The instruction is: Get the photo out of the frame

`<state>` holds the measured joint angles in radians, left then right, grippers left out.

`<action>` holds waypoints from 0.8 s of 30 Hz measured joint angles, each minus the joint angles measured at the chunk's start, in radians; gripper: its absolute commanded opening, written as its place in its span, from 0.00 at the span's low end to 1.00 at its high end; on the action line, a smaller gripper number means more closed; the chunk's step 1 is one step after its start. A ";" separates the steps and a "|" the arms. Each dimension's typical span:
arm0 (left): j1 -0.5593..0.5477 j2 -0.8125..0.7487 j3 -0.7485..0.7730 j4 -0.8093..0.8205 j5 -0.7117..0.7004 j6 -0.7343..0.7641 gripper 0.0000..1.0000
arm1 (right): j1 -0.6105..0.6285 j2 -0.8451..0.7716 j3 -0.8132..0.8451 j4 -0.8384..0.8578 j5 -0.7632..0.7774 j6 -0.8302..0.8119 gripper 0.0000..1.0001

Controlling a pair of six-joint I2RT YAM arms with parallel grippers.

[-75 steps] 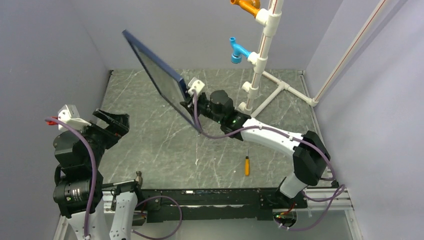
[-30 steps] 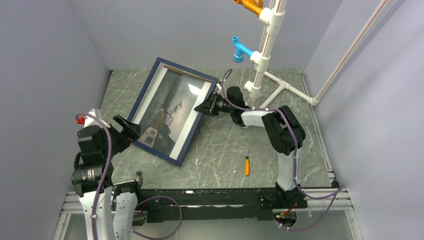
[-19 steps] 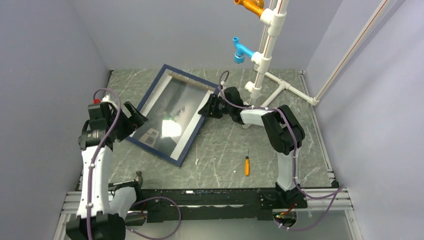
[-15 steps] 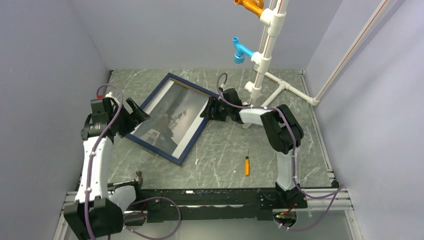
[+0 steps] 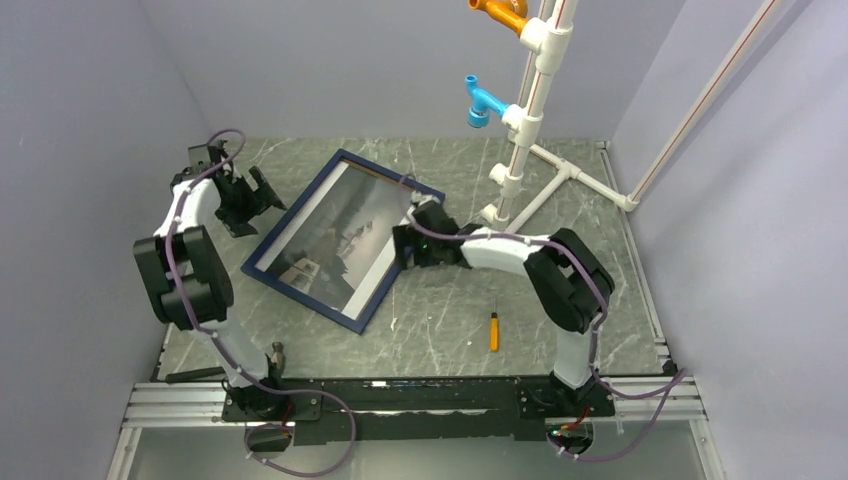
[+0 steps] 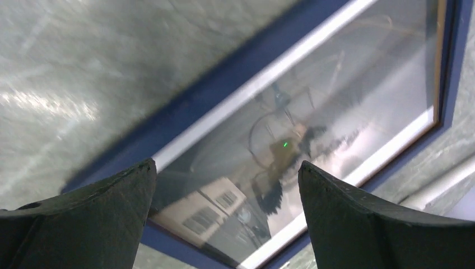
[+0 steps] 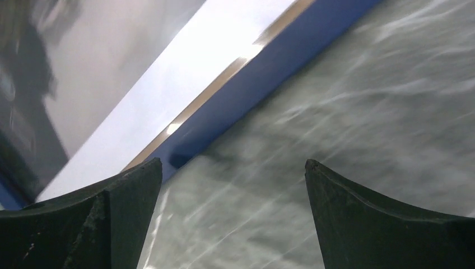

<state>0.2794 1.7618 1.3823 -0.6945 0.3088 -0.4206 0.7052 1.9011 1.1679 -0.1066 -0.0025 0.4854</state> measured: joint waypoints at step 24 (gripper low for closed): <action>0.072 0.185 -0.097 0.177 0.193 -0.119 0.99 | 0.179 -0.529 -0.319 0.002 0.111 0.010 1.00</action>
<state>0.3519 1.9469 1.2854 -0.5179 0.5022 -0.5396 0.8841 1.3716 0.8486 -0.1047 0.1089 0.4953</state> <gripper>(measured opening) 0.993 0.994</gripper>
